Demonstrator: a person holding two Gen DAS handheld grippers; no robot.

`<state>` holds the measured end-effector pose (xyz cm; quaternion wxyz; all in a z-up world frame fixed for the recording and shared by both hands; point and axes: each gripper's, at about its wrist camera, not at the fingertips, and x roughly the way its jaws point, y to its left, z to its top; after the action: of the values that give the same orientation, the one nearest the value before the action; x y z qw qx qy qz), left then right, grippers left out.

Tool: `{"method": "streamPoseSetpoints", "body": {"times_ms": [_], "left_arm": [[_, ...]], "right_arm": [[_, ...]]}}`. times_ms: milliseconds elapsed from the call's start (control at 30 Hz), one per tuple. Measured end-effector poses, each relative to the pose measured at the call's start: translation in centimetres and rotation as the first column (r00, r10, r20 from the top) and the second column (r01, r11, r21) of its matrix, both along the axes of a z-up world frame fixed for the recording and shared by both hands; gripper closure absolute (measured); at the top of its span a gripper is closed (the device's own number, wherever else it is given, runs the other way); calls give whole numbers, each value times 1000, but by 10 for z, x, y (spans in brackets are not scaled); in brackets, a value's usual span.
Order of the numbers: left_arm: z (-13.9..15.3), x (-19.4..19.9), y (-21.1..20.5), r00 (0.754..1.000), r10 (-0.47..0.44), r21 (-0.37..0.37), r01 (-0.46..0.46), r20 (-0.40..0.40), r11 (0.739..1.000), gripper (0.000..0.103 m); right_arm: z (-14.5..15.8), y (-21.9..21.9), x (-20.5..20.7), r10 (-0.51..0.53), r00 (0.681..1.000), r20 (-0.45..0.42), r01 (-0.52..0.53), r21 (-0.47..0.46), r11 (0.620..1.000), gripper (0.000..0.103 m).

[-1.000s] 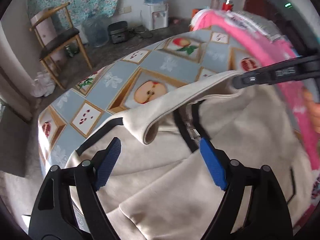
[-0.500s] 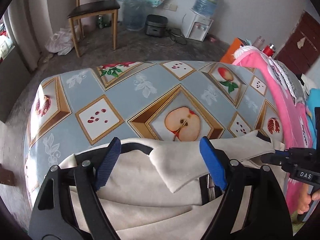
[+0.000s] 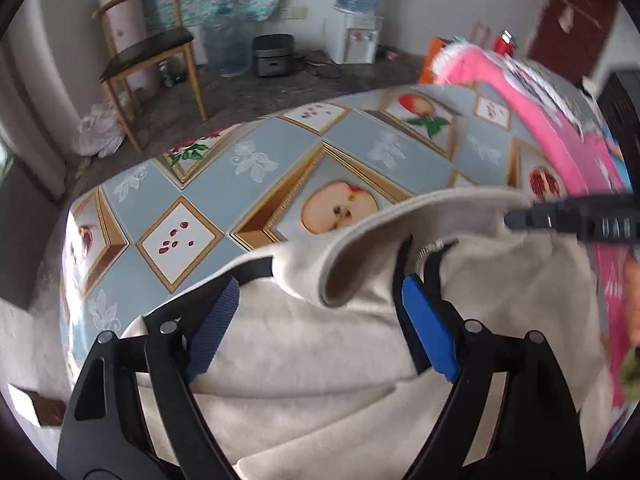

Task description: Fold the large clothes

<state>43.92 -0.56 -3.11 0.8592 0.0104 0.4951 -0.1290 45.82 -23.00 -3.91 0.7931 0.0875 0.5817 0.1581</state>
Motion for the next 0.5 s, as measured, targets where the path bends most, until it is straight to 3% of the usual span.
{"method": "streamPoseSetpoints", "body": {"times_ms": [200,367,500], "left_arm": [[-9,25,12,992,119,-23,-120,-51,992,23],[-19,45,22,968,220,-52,-228,-118,972,23],[-29,54,13,960,241,6,-242,-141,970,23]], "right_arm": [[-2,7,-2,21,1000,13,-21,-28,999,93],[-5,11,-6,48,999,20,-47,-47,998,93],[-5,12,-6,54,998,26,-53,-41,998,93]]}}
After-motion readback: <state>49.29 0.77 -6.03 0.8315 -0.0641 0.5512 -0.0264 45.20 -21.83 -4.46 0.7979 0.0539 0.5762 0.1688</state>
